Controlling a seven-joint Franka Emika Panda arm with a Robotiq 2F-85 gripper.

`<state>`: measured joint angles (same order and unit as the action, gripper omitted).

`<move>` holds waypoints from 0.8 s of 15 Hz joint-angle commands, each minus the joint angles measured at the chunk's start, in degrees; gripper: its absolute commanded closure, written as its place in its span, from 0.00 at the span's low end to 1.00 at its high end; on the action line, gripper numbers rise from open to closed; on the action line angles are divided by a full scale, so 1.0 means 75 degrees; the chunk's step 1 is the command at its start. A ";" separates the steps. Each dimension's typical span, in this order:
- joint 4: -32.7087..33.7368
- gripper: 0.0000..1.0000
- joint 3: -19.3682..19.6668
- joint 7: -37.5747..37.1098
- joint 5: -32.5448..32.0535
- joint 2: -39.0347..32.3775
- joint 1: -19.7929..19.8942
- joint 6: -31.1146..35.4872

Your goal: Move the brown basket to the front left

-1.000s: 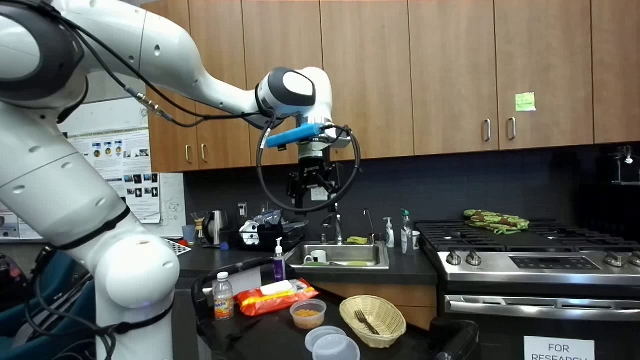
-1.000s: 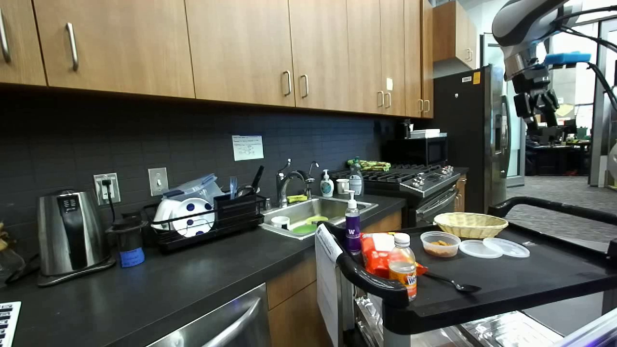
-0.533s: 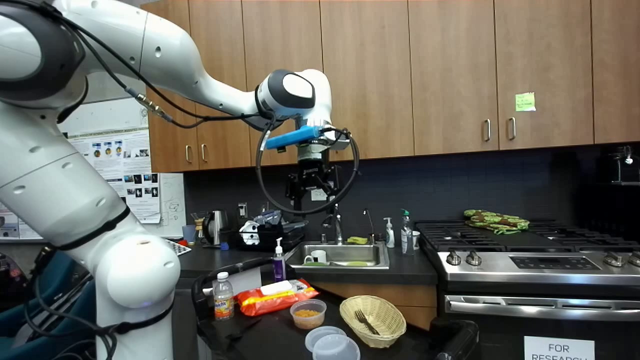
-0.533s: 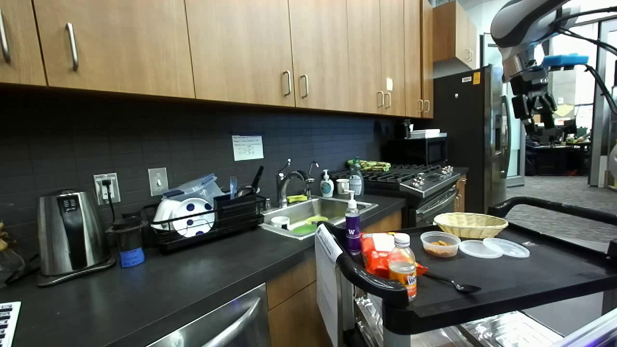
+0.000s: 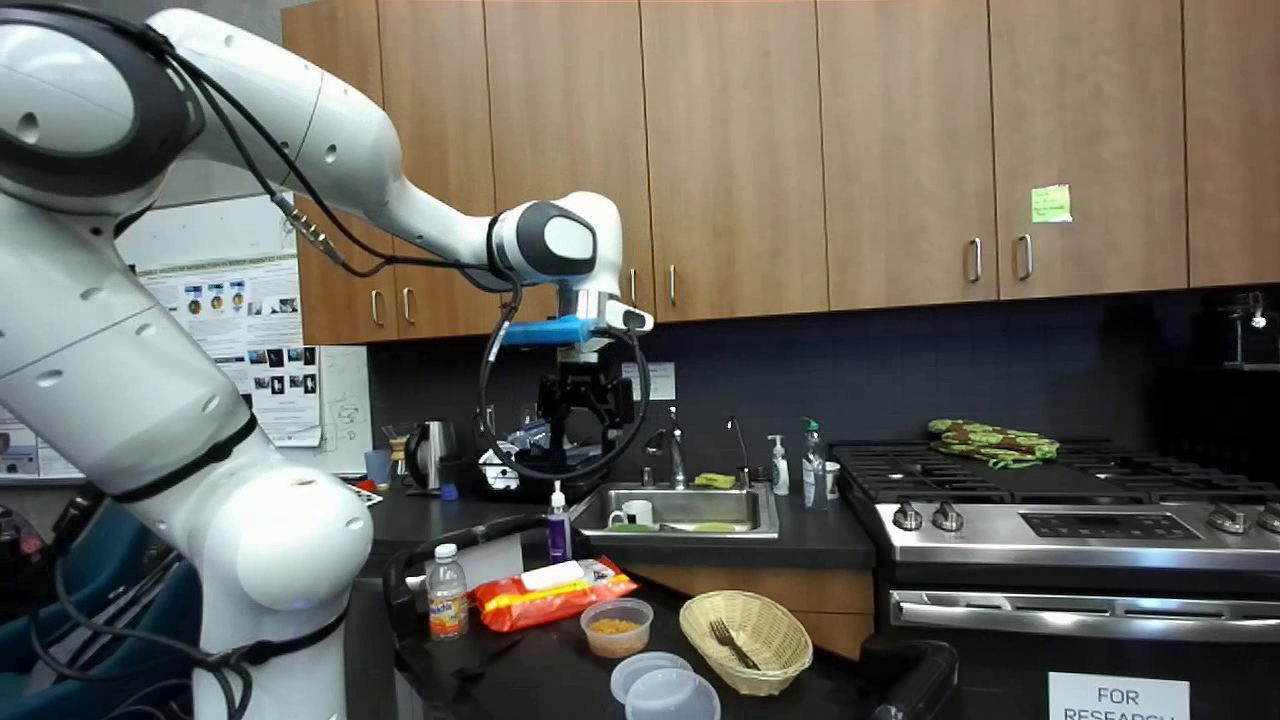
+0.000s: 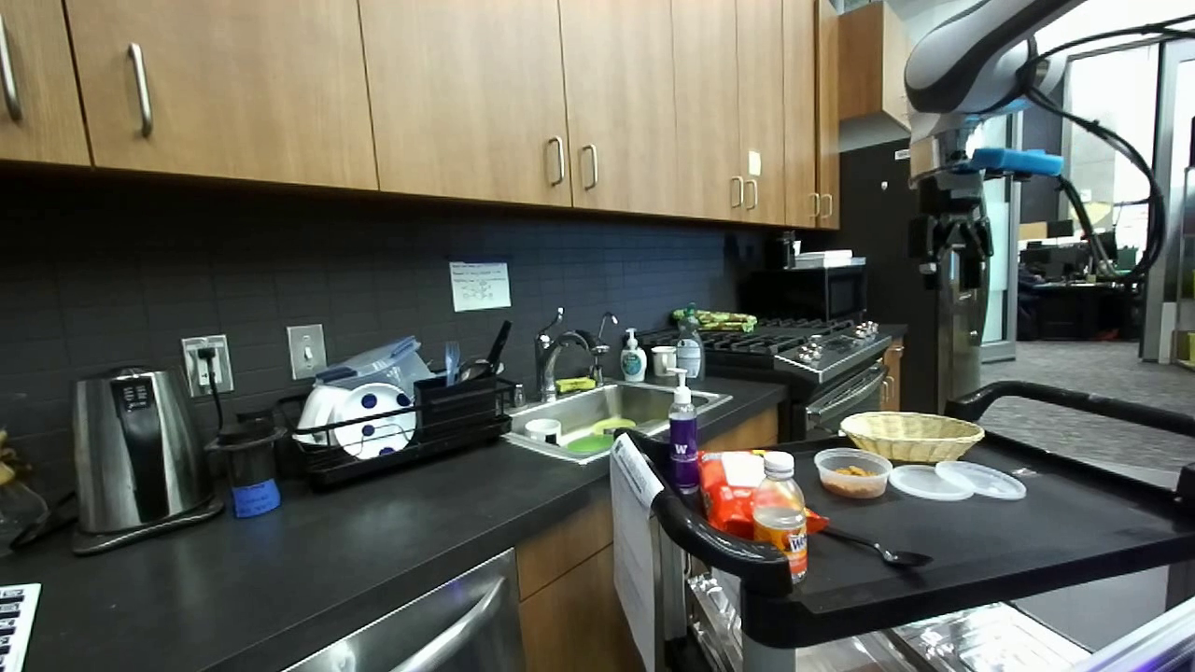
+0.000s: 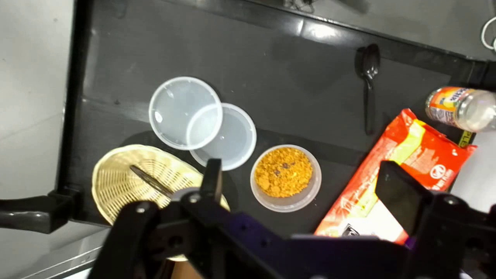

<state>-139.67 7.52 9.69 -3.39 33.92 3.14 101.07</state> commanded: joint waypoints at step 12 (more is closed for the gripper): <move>-0.0389 0.00 -0.0756 -0.0906 0.0248 -0.0208 -0.0313 0.1229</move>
<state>-142.70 1.92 2.88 -1.57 32.37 0.73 110.42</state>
